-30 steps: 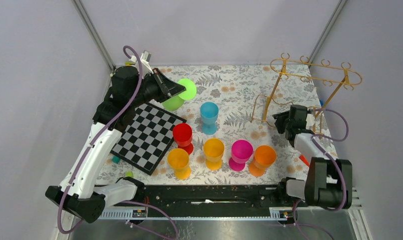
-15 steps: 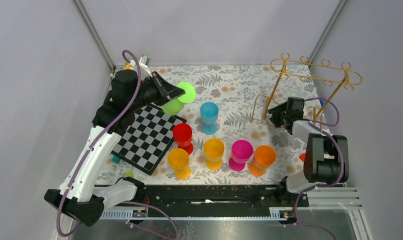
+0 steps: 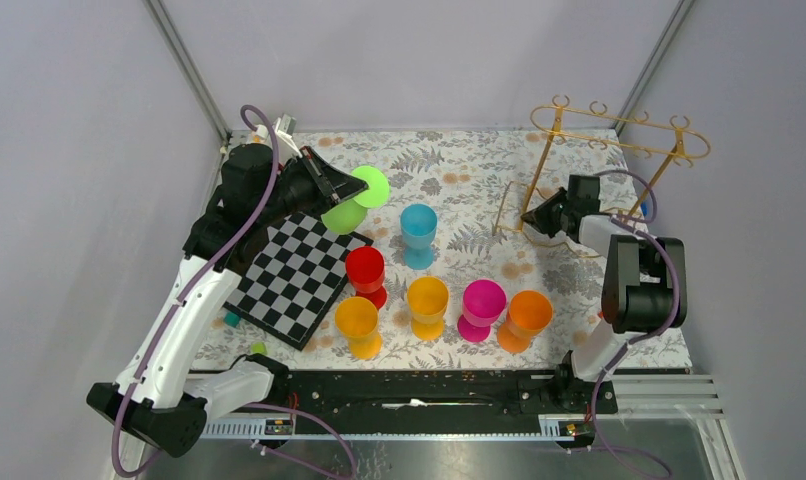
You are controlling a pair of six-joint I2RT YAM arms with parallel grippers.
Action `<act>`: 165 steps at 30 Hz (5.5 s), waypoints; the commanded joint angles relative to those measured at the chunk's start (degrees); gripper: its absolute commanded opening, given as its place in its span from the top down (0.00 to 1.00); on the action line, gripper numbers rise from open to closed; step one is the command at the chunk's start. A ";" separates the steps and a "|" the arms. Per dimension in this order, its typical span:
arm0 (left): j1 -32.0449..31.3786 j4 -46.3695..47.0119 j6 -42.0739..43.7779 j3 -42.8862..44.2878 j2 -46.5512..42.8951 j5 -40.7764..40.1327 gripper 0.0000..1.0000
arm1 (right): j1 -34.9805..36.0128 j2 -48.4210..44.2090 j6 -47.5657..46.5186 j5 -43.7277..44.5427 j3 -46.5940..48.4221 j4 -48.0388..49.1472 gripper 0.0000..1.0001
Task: Place the wine glass upside down on the wine glass rack
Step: Move the wine rack to the center of the board, then turn the wine glass upside down at the wine rack.
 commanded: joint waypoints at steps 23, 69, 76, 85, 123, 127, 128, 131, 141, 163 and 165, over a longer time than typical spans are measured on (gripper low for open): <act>0.16 1.97 -0.62 1.38 0.17 -0.70 1.00 | 14.06 8.37 -18.47 -9.15 14.41 -11.03 0.88; -2.18 7.49 -1.47 -1.68 2.04 11.24 1.00 | 14.60 -65.23 19.80 -4.62 -19.83 -21.00 0.34; -6.11 8.02 -0.68 0.94 3.61 12.24 1.00 | 14.55 -72.43 17.10 -4.18 -14.18 -31.11 0.32; -11.96 8.00 1.22 6.07 7.42 12.51 1.00 | 14.60 -65.76 9.56 -8.99 -2.17 -29.78 0.31; -22.88 19.25 -5.80 17.62 23.56 15.69 1.00 | 14.55 -52.58 21.78 -26.59 6.63 -12.51 0.48; -23.74 19.87 -6.23 18.37 24.87 15.12 1.00 | 14.57 -52.26 22.10 -28.59 6.98 -11.68 0.55; -23.93 19.87 -6.33 18.46 25.04 14.92 1.00 | 14.56 -52.25 22.47 -29.19 6.78 -10.81 0.55; -24.40 20.08 -6.69 17.79 25.20 13.70 1.00 | 14.55 -52.51 23.70 -29.95 5.86 -9.25 0.60; -24.45 19.91 -6.68 16.99 25.40 11.70 1.00 | 14.55 -51.83 25.13 -33.59 5.68 -6.06 0.80; -24.28 11.62 -0.94 23.84 28.31 6.54 0.23 | 14.49 -55.45 10.71 -25.73 7.75 -18.88 1.00; -24.19 10.42 -0.05 24.55 28.52 5.47 0.19 | 14.47 -57.08 8.70 -22.73 7.76 -21.74 1.00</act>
